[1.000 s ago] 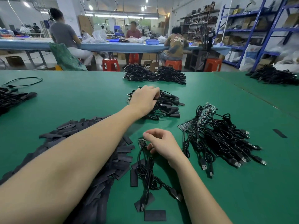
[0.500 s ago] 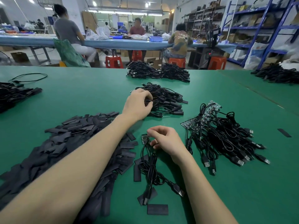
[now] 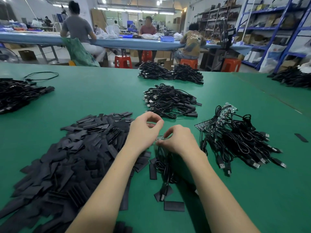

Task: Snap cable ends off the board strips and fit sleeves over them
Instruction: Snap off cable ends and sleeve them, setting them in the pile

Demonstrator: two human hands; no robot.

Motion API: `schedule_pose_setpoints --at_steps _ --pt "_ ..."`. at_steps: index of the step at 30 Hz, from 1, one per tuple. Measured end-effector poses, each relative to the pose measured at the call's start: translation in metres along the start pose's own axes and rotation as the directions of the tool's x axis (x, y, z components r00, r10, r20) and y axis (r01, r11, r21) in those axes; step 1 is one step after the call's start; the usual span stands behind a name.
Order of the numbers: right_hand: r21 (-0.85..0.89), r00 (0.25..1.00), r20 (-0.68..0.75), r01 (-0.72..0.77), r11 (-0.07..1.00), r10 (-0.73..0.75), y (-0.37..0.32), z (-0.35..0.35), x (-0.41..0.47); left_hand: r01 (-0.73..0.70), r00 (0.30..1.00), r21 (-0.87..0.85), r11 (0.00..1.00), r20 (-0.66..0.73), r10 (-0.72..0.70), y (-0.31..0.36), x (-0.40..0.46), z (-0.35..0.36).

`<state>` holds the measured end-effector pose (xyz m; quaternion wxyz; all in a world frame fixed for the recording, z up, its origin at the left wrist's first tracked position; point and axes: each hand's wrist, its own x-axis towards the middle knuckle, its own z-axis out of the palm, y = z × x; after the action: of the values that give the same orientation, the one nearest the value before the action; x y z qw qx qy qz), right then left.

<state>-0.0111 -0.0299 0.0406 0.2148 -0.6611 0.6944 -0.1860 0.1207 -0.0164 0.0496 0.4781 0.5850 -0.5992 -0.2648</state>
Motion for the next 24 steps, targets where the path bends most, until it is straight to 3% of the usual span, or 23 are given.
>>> schedule_pose_setpoints --at_steps 2,4,9,17,21,24 --pt "0.047 1.0 0.003 -0.007 0.999 0.007 -0.004 0.005 -0.001 0.006 1.0 0.009 1.0 0.006 -0.006 -0.001 0.001 -0.001" --pt "0.237 0.997 0.05 -0.063 0.97 0.052 -0.001 0.003 0.001 0.024 1.0 0.015 1.0 0.009 -0.024 -0.004 0.001 -0.001" --pt "0.657 0.978 0.2 -0.179 0.732 0.059 0.013 -0.014 0.001 0.128 0.989 -0.038 0.991 0.073 -0.125 -0.006 0.0 0.004" --pt "0.839 0.918 0.343 -0.204 0.505 -0.199 0.018 -0.045 -0.007 0.259 0.96 -0.406 0.876 0.204 -0.19 0.003 -0.002 0.003" --pt "0.887 0.941 0.265 -0.152 0.435 -0.211 0.02 -0.036 -0.006 0.35 0.933 -0.524 0.776 0.264 -0.243 0.006 -0.003 0.001" --pt "0.94 0.956 0.215 -0.148 0.308 -0.198 0.022 -0.035 -0.002 0.43 0.899 -0.575 0.696 0.345 -0.271 0.004 -0.003 -0.003"
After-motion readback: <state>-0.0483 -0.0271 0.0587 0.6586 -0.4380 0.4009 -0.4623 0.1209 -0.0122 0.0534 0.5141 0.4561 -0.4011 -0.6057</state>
